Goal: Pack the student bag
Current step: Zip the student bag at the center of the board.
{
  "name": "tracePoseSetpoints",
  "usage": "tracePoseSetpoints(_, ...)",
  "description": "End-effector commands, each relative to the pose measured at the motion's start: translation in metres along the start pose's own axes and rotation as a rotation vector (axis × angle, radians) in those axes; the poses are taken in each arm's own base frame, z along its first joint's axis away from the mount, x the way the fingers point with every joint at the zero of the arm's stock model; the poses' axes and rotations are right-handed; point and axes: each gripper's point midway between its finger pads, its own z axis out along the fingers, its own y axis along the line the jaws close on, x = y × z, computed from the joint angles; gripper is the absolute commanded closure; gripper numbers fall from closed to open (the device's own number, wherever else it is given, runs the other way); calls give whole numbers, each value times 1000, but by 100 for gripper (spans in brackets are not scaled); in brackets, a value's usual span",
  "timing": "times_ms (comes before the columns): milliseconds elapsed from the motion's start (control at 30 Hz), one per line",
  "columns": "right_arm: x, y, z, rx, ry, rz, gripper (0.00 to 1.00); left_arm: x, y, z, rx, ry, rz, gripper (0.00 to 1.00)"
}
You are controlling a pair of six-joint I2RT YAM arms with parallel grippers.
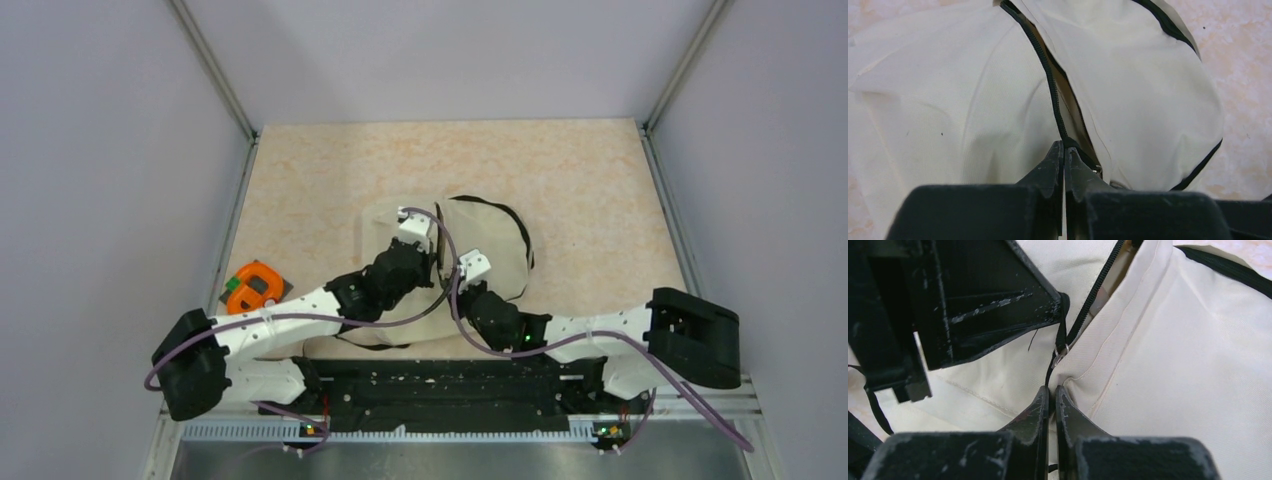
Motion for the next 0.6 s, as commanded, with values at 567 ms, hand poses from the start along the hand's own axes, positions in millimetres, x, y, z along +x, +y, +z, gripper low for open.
tracePoseSetpoints(567, 55, -3, -33, -26, 165, -18, 100, -110, 16, 39, -115, -250, -46, 100)
